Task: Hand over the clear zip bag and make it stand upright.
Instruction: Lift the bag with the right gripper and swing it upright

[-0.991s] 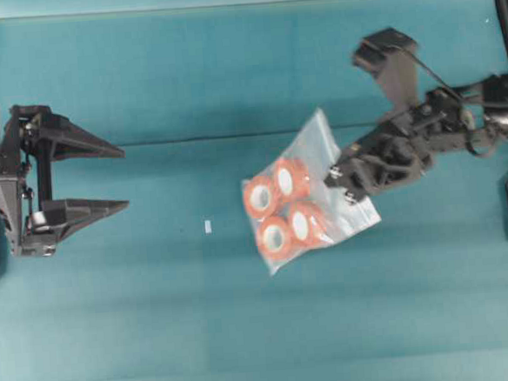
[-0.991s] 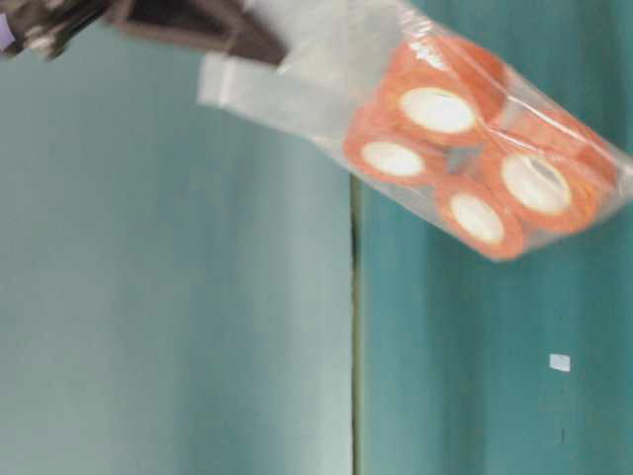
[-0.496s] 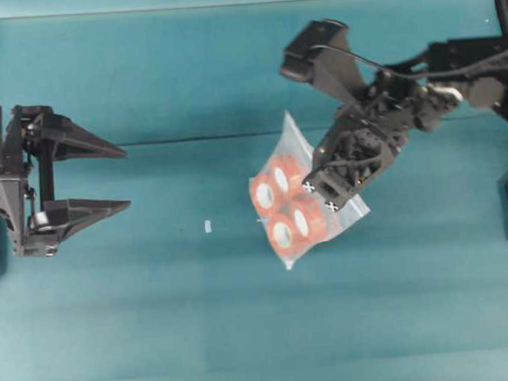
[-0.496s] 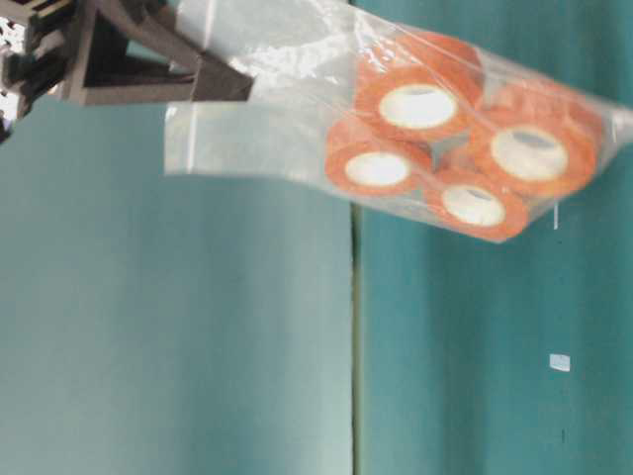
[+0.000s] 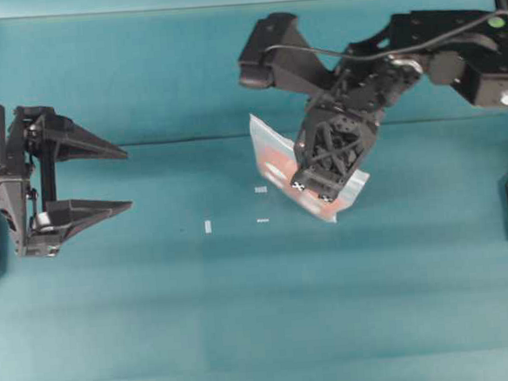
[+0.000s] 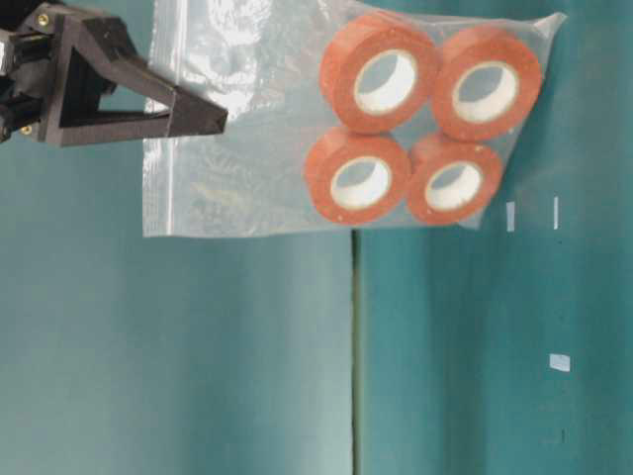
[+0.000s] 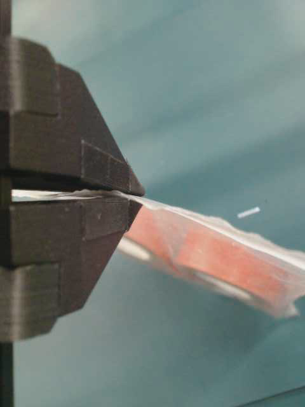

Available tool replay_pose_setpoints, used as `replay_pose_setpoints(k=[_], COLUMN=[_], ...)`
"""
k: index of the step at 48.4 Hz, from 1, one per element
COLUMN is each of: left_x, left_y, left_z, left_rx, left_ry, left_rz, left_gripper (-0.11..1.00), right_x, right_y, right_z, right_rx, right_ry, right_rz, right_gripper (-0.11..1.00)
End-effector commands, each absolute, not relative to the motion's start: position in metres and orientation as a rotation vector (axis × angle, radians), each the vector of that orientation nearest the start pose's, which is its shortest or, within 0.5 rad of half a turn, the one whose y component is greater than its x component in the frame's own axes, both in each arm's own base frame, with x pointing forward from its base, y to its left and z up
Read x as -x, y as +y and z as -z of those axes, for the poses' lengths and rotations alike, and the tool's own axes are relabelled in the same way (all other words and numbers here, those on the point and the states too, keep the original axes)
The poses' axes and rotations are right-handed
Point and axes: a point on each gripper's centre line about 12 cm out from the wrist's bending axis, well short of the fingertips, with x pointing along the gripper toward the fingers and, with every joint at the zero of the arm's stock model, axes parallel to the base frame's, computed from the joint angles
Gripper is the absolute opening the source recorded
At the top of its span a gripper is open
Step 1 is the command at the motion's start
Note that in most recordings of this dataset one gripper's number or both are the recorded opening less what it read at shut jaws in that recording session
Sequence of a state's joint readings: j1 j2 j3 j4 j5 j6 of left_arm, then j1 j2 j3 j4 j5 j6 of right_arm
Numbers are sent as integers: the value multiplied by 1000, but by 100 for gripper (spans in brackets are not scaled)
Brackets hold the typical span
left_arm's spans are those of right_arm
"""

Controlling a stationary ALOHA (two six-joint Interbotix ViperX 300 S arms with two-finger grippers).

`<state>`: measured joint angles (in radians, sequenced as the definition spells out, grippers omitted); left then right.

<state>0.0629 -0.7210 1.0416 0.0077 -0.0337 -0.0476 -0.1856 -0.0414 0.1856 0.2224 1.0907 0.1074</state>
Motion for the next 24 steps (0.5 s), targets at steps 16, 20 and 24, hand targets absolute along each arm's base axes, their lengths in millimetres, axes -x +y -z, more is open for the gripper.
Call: replay_pose_setpoints(k=[16,20,24], left_x=[-245,-245,-245], left_y=[18,18,19], left_z=[-268,-268,-268], left_rx=[48,48,49], left_ry=[270,270,270], left_rz=[-78,-80,-81], left_gripper=[89,89,89], right_x=[-393,-396,-399], right_y=[-44,-43,-42], right_z=[-281,-280,-282], right_rx=[-201,-151,-107], right_ry=[1217,1222,1218], right_rz=[-4,-15,-19], right_gripper=[0,0,0])
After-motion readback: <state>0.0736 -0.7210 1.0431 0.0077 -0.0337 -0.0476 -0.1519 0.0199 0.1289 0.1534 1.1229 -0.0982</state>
